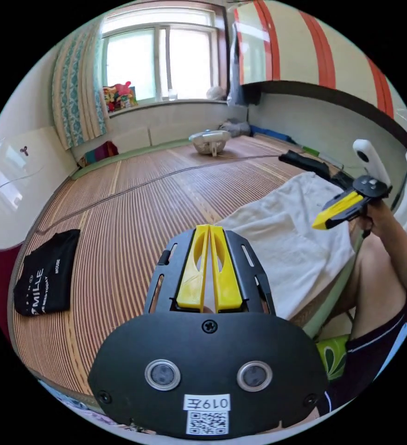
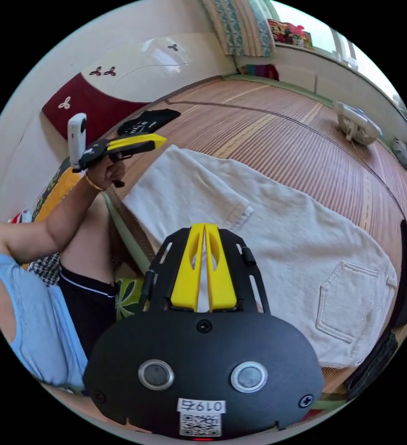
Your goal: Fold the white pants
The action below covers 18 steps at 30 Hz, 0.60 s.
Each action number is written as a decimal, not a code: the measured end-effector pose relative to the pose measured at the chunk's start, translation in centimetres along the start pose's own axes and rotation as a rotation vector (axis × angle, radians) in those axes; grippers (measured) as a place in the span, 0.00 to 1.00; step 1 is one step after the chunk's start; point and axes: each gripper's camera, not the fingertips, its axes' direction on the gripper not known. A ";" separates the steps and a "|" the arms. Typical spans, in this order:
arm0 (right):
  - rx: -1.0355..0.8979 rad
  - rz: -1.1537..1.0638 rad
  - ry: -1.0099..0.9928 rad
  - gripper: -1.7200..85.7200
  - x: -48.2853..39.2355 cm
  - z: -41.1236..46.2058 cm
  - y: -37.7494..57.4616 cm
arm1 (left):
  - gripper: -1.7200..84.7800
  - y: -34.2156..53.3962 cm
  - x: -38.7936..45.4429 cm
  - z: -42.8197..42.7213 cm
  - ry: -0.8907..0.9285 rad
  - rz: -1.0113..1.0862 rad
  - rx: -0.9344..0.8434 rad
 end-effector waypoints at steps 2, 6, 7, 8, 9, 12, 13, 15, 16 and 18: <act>-0.011 -0.045 -0.104 0.01 -1.0 0.4 0.0 | 0.03 0.7 2.2 1.4 -0.014 0.076 -0.107; -0.125 -0.082 -0.055 0.01 -2.3 2.6 0.0 | 0.03 1.0 4.6 3.4 -0.107 0.183 -0.216; -0.172 -0.089 -0.019 0.01 -2.6 3.4 0.1 | 0.03 1.0 5.0 4.0 -0.110 0.204 -0.236; -0.222 -0.091 0.017 0.01 -2.8 4.3 0.2 | 0.03 1.0 5.2 4.6 -0.115 0.213 -0.260; -0.228 -0.090 0.022 0.01 -2.8 4.5 0.3 | 0.03 1.0 5.3 4.7 -0.114 0.212 -0.261; -0.219 -0.073 0.008 0.01 -2.8 4.1 0.3 | 0.03 0.8 4.8 4.8 -0.093 0.182 -0.265; -0.213 -0.075 0.008 0.01 -2.9 3.8 0.3 | 0.03 0.6 4.6 4.5 -0.081 0.156 -0.260; -0.191 -0.085 0.037 0.01 -3.4 2.8 0.3 | 0.03 0.5 4.5 3.5 -0.075 0.141 -0.211; -0.152 -0.085 0.066 0.02 -3.5 1.8 0.3 | 0.03 0.3 4.6 2.6 -0.067 0.137 -0.154; -0.063 -0.059 0.094 0.03 -2.9 0.2 0.2 | 0.03 0.0 4.7 1.6 -0.042 0.118 -0.071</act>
